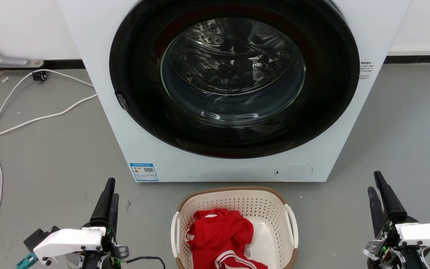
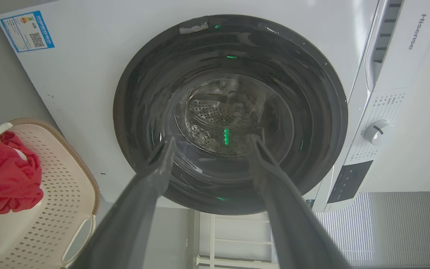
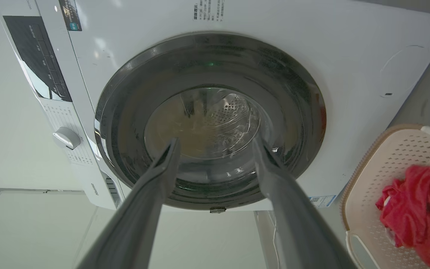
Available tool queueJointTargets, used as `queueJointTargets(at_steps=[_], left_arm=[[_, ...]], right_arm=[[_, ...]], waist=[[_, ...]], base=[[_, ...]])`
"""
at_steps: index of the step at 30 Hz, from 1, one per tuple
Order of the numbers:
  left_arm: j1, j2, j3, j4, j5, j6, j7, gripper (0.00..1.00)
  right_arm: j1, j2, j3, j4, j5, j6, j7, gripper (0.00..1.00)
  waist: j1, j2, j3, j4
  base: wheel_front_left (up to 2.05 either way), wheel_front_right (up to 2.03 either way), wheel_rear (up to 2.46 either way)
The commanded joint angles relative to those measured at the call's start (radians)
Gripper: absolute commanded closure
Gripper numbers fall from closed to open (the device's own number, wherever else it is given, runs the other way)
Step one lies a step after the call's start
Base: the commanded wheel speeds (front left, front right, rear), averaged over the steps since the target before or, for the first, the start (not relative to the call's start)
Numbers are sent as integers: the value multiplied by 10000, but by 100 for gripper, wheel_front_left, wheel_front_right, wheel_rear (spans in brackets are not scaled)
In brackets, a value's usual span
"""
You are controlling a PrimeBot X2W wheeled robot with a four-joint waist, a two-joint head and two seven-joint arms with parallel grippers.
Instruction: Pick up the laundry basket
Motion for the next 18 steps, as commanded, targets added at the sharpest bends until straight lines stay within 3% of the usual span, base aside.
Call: queueJointTargets(at_steps=[1,18], left_arm=[[-367,36,-16,-274,457,-23,-115,0],[-461,7,-624,-857,4440,476,-792,0]], right_arm=[[-118,-34,3,-278,-439,3,-121,0],[98,-22,131,-988,-5015,3,-815,0]], waist=[[0,-1,3,3],[0,-1,7,46]], base=[[0,0,0],[0,0,0]])
